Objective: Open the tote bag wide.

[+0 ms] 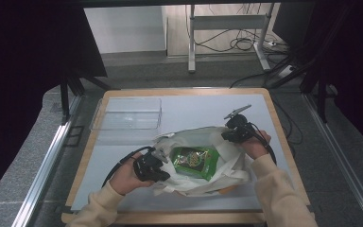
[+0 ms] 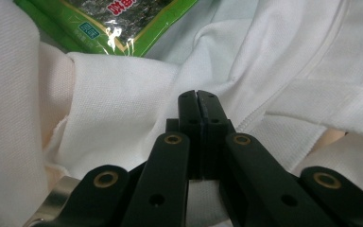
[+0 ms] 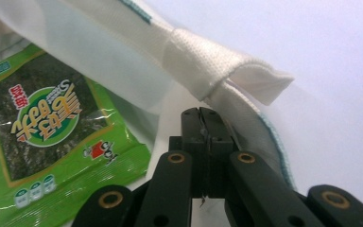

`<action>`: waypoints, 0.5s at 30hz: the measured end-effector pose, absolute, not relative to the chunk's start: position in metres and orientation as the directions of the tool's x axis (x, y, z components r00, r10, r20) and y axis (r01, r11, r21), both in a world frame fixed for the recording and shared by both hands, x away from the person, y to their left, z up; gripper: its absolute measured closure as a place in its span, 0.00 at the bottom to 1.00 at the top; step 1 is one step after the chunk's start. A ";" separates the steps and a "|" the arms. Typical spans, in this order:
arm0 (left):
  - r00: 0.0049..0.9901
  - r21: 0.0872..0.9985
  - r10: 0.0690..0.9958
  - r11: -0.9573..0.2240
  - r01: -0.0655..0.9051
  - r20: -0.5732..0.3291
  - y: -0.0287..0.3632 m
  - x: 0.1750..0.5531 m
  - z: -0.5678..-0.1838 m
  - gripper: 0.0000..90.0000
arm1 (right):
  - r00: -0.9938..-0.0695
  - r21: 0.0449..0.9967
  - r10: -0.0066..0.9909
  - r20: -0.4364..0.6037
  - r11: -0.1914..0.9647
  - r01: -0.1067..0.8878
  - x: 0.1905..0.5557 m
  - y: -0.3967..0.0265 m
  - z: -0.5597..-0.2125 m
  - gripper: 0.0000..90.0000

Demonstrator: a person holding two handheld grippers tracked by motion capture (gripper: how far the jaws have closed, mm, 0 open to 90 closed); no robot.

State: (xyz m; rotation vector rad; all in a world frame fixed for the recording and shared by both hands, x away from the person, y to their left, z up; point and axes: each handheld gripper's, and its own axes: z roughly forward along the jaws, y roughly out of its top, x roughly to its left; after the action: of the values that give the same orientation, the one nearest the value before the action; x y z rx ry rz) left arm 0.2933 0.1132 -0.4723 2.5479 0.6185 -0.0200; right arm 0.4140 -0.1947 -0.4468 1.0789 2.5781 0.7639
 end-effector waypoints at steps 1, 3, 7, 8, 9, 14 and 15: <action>0.896 0.479 0.424 -0.764 0.432 -0.131 0.113 0.293 -0.472 1.00 | -0.695 0.551 0.719 -0.018 0.587 0.593 0.415 -0.196 -0.448 0.99; 0.897 0.477 0.422 -0.766 0.431 -0.134 0.114 0.293 -0.473 1.00 | -0.691 0.547 0.723 -0.015 0.584 0.599 0.417 -0.197 -0.450 0.99; 0.895 0.480 0.423 -0.761 0.437 -0.144 0.116 0.294 -0.474 1.00 | -0.690 0.550 0.723 -0.013 0.582 0.600 0.417 -0.196 -0.450 0.99; 0.895 0.480 0.422 -0.760 0.437 -0.145 0.116 0.294 -0.474 1.00 | -0.695 0.556 0.718 -0.017 0.585 0.591 0.414 -0.196 -0.448 0.99; 0.895 0.482 0.422 -0.760 0.437 -0.147 0.116 0.294 -0.474 1.00 | -0.695 0.556 0.718 -0.017 0.585 0.591 0.414 -0.196 -0.448 0.99; 0.884 0.515 0.445 -0.730 0.450 -0.142 0.120 0.294 -0.467 1.00 | -0.722 0.600 0.692 -0.011 0.581 0.549 0.397 -0.194 -0.436 0.99; 0.883 0.525 0.449 -0.723 0.449 -0.138 0.122 0.295 -0.464 1.00 | -0.722 0.600 0.692 -0.011 0.581 0.549 0.397 -0.194 -0.436 0.99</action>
State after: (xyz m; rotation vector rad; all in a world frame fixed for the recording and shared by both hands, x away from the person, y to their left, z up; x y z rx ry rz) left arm 0.2947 0.1222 -0.4644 2.4853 0.6479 -0.0010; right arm 0.3967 -0.1941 -0.4361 1.0279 2.5695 0.8513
